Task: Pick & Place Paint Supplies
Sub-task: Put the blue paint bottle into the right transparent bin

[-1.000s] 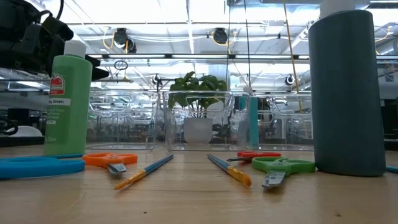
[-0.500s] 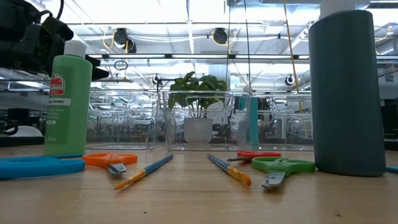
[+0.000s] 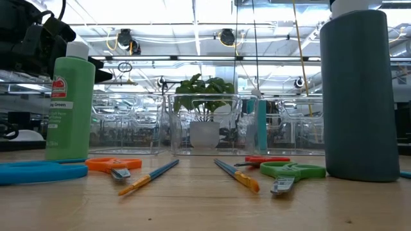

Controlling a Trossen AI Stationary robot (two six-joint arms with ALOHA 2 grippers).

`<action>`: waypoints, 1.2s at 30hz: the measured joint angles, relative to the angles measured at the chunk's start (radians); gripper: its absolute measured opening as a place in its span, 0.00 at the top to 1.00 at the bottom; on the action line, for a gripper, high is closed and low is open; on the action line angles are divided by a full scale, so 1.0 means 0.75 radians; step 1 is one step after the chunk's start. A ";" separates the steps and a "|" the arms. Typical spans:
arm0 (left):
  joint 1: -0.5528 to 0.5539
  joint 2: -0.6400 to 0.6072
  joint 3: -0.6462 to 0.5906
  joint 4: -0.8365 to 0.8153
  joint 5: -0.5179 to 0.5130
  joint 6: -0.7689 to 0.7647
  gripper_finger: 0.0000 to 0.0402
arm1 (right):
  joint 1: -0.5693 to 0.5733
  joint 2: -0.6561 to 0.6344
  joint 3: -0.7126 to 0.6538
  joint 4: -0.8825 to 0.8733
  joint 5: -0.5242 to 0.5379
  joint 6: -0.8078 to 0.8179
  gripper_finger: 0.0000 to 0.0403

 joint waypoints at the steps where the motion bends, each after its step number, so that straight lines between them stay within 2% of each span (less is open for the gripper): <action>1: 0.000 0.000 0.000 0.000 0.000 0.000 0.27 | 0.000 -0.001 -0.005 0.000 0.001 0.000 0.41; 8: 0.000 0.000 0.000 0.000 0.000 0.000 0.27 | -0.009 0.010 -0.029 -0.016 -0.006 -0.015 0.46; 26: 0.000 0.000 0.000 0.000 0.000 0.000 0.27 | 0.001 0.004 -0.035 -0.008 -0.036 -0.385 0.58; 36: 0.000 0.000 0.000 0.000 0.000 0.000 0.27 | -0.003 0.004 -0.036 -0.007 0.005 -0.395 0.69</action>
